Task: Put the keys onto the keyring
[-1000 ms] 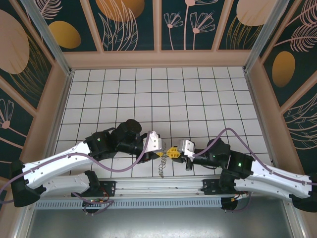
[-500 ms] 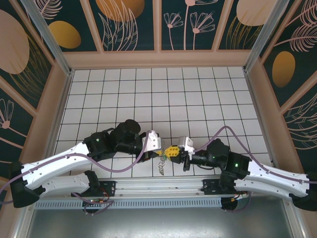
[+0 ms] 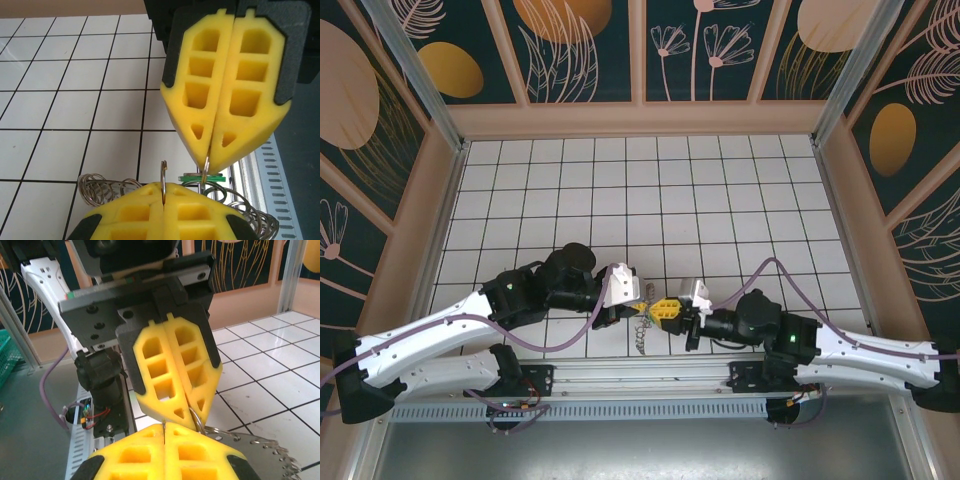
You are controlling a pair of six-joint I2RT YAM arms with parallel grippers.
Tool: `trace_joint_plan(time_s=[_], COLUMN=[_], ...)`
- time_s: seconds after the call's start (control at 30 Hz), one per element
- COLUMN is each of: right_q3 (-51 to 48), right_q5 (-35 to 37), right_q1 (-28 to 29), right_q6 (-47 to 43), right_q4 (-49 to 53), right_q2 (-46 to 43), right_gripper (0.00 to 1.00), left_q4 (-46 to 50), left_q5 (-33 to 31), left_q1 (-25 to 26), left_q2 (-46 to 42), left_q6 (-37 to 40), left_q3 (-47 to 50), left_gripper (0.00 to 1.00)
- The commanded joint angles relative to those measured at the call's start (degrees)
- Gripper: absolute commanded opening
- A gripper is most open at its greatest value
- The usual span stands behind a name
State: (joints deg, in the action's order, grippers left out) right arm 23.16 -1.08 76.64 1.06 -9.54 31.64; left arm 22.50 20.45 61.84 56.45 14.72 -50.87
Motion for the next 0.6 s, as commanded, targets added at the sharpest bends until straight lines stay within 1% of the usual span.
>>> trace_joint_plan(time_s=[0.0,0.13,0.3,0.47,0.57], right_q3=[-0.85,-1.62,-1.27,-0.92,-0.76], right_q5=[6.5,10.93,15.62,17.24,16.65], right_q1=[2.35,4.7,5.61,5.7,5.63], right_q6=[0.92,0.32,0.6,1.13,1.26], right_q4=[-5.59,-7.62,-5.64,-4.29,-4.07], right_q2=[-0.67,-0.68,-0.4,-0.14,0.43], right_gripper=[0.0,0.0,0.0,0.0,0.0], left_q4=[-3.16,-3.34,-3.52,-3.61,-3.6], left_q5=[-0.47,-1.07,-1.51,-1.63,-1.77], left_q1=[0.18,0.26,0.27,0.15,0.22], left_q2=[-0.5,-0.64,-0.9,-1.07,-1.16], left_q6=[-1.1,-1.1,-1.09,-1.12,-1.14], left_q3=[0.12,0.23,0.25,0.33,0.28], left_gripper=[0.0,0.0,0.0,0.0,0.0])
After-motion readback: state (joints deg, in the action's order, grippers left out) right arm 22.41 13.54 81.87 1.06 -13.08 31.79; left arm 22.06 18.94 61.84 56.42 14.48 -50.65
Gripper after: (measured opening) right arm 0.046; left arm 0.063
